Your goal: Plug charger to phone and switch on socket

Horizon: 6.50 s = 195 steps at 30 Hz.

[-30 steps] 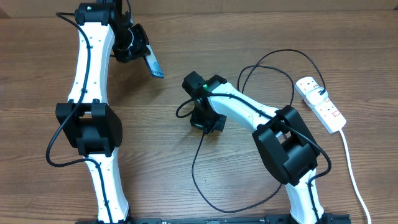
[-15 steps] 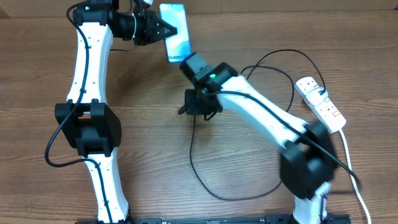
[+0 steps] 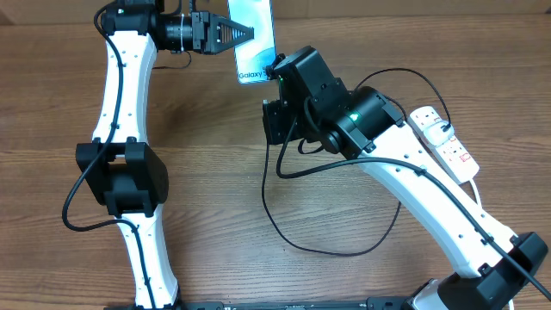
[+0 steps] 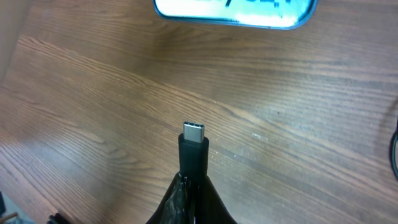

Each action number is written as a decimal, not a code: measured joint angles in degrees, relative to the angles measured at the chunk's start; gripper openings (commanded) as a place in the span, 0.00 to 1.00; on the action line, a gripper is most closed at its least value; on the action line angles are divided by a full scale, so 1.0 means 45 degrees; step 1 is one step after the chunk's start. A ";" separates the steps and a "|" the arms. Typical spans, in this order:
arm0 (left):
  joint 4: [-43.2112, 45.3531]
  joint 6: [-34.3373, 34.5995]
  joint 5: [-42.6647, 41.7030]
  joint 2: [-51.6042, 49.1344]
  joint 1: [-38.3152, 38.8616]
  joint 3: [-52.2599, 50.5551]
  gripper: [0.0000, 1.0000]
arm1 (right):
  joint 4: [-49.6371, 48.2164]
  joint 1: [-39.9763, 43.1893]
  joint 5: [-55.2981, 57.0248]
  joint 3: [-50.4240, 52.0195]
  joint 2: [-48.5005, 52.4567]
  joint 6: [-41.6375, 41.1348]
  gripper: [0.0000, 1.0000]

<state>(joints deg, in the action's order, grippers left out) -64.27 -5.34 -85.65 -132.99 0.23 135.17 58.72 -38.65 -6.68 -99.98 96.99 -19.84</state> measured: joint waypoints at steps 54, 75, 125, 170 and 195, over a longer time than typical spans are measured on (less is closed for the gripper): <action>-0.0471 -0.0194 0.0729 0.0000 0.0855 0.0000 0.04 | -0.0525 0.0000 0.2443 0.0000 0.1015 0.0403 0.04; -0.0476 -0.0189 0.0826 0.0000 0.0840 0.0000 0.04 | -0.0719 0.0000 0.2569 0.0000 0.1054 0.0408 0.04; 0.0602 0.0544 0.0845 0.0000 0.0559 0.0000 0.04 | -0.0942 0.0000 0.2433 0.0000 0.1064 0.0408 0.04; 0.0000 0.6538 0.9962 0.0000 0.0248 0.0000 0.04 | 0.3623 0.3211 -0.0267 -0.4920 0.8034 -0.0831 0.67; -0.0301 0.6538 1.0098 0.0000 0.0248 0.0000 0.04 | 0.2317 0.1224 0.3385 -0.5163 0.8490 -0.4114 0.47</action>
<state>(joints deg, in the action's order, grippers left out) -65.63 24.08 -40.21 -132.99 1.34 135.17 69.14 -33.15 8.56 -123.22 135.20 -38.35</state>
